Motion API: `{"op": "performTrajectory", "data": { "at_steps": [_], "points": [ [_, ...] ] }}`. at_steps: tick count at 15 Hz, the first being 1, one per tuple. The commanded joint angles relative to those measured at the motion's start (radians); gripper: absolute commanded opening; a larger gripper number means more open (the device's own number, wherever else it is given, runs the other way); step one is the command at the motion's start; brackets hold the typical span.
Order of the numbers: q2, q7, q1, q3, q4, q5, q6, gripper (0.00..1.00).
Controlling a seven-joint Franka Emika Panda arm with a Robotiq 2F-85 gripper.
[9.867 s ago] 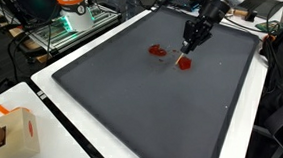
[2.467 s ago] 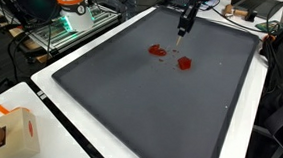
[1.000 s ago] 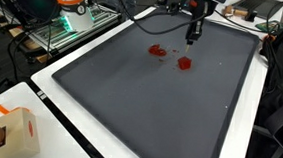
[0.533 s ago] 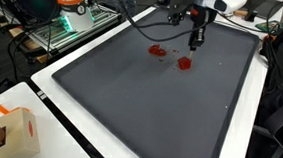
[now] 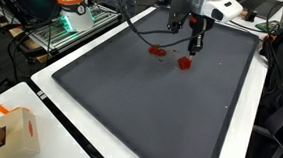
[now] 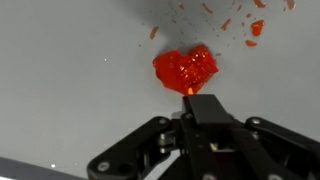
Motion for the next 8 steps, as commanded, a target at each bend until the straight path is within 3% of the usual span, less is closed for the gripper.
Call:
{"op": "performTrajectory", "data": {
  "at_steps": [1, 8],
  "points": [
    [0.013, -0.006, -0.015, 0.013, -0.008, -0.016, 0.011, 0.03],
    [0.031, -0.007, -0.018, 0.017, 0.003, -0.013, -0.002, 0.03]
  ]
}}
